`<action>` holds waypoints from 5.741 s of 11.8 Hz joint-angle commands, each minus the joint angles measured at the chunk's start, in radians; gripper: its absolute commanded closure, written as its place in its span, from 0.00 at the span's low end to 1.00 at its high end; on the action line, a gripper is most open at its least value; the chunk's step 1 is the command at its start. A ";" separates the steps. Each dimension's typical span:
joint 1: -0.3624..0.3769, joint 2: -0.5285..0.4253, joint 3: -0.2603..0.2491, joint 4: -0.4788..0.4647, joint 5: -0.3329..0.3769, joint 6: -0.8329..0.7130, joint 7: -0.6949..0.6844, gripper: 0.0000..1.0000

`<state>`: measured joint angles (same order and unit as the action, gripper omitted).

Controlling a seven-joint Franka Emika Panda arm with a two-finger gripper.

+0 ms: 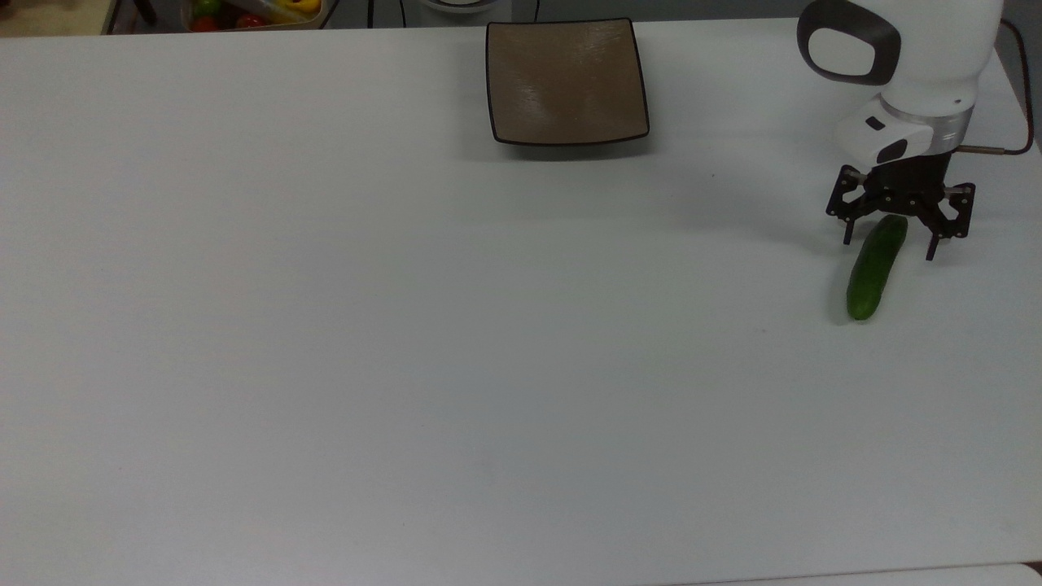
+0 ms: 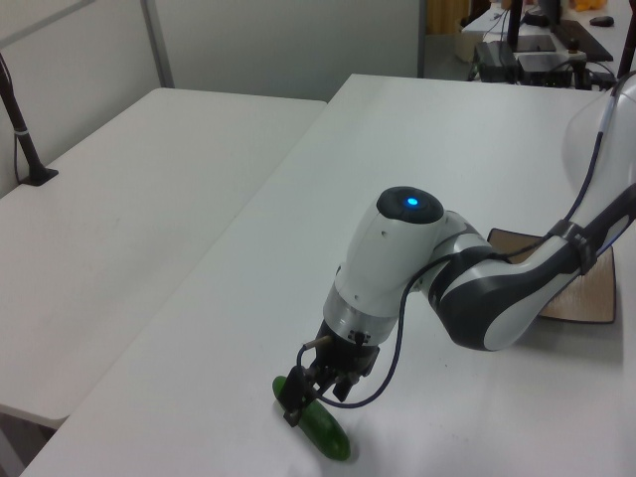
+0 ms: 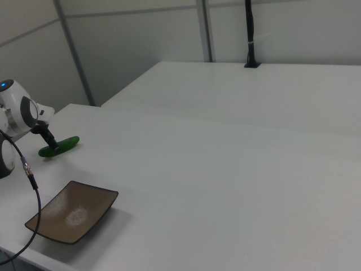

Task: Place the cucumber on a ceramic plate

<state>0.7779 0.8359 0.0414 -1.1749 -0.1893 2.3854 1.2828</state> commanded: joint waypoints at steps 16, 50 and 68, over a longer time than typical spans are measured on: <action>0.011 0.014 -0.020 -0.028 -0.053 0.087 -0.036 0.99; -0.344 -0.770 0.112 -0.827 0.166 -0.600 -0.818 0.00; -0.652 -0.837 -0.038 -0.596 0.170 -0.600 -1.248 0.00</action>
<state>0.1008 -0.0127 0.0106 -1.7993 0.0513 1.8199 0.0248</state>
